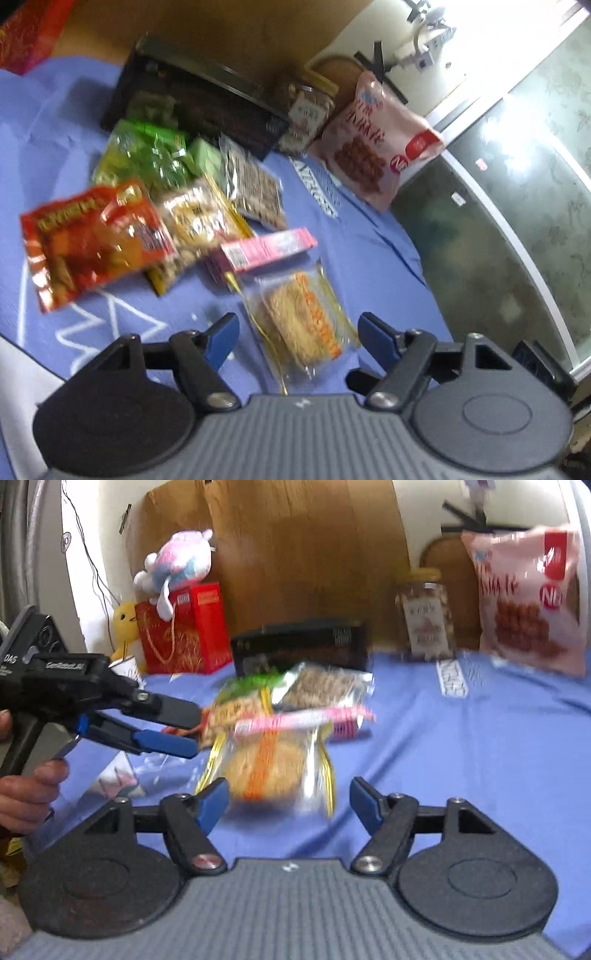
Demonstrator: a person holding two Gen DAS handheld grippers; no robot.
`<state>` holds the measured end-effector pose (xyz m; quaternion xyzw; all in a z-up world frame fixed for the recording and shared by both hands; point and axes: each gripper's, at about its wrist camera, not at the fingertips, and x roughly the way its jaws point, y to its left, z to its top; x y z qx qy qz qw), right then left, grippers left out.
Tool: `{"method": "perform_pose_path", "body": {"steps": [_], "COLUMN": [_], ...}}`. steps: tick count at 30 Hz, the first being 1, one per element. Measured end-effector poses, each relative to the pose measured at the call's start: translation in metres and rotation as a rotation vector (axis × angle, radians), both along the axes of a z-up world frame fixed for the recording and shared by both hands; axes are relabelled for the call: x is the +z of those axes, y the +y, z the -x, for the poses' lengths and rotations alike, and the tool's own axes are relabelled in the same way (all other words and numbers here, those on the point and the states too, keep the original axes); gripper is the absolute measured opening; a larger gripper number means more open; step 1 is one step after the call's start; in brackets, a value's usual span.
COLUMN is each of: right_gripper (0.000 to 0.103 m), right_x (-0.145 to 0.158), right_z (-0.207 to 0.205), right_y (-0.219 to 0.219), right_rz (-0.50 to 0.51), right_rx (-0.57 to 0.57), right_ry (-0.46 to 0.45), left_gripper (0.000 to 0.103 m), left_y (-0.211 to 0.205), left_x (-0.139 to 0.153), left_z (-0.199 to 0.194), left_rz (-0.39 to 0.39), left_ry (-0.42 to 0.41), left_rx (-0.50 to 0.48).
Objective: Organize snacks
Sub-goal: 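Grasp the clear mooncake bag with the left tool, then lower the mooncake bag into the black tin box and release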
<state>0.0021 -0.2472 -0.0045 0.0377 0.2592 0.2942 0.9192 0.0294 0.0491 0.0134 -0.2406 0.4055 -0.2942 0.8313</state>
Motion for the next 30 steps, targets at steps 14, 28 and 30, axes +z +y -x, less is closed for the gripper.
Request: {"method": "perform_pose_path", "body": {"steps": [14,28,30], "right_gripper": [0.078,0.058,0.057], "right_x": [-0.017,-0.017,-0.017], "right_z": [-0.004,0.007,0.009], "right_y": [0.044,0.056,0.058], "right_rz": [0.181,0.192,0.186], "right_rx": [0.110,0.083,0.085], "right_ry": [-0.052,-0.098,-0.099], "left_gripper": [0.067,0.051,0.051], "left_y": [-0.009,-0.008,-0.009], "left_x": [-0.013,-0.012,-0.011], "left_z": [-0.010,-0.001,0.001], "left_rz": [-0.035,-0.085,-0.093], "left_ry": [0.010,-0.034,-0.041], "left_rx": [-0.022,-0.002,-0.004]}}
